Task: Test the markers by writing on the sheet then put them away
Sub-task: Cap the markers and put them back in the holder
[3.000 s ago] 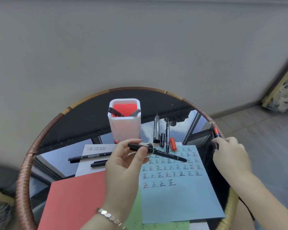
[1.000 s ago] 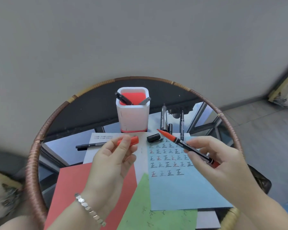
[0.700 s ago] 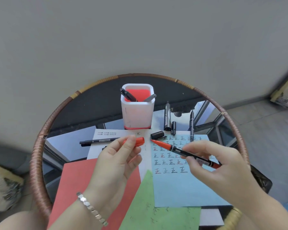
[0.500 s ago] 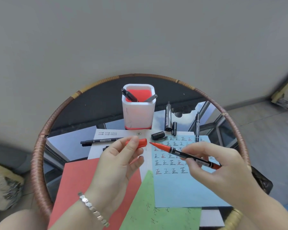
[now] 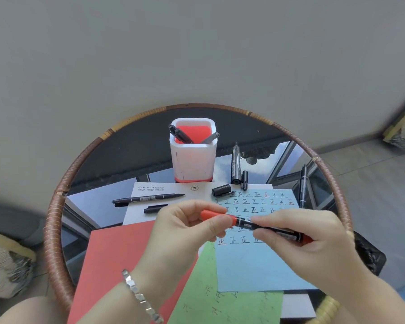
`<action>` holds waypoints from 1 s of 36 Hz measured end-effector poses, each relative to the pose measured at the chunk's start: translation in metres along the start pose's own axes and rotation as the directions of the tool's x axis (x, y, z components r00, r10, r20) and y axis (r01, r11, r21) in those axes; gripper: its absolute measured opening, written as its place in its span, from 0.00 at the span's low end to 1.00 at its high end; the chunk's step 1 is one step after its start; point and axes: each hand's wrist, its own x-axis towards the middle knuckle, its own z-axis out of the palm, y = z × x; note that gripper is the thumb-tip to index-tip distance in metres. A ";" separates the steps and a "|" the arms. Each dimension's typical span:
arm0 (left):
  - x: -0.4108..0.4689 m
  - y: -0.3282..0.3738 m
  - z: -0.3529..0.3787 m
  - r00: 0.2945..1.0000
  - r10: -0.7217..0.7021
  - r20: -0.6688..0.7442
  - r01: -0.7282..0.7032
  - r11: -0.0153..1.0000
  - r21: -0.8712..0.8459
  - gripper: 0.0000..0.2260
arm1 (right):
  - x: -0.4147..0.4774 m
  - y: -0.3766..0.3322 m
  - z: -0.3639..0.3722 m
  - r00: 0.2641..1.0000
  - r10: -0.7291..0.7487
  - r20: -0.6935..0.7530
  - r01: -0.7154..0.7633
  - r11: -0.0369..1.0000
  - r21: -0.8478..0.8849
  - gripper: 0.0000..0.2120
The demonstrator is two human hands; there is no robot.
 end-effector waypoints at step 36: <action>0.004 -0.008 0.018 0.933 0.205 -0.295 -0.221 0.975 -0.022 0.07 | 0.004 0.099 -0.041 0.649 0.688 -0.325 -0.703 0.378 -0.603 0.18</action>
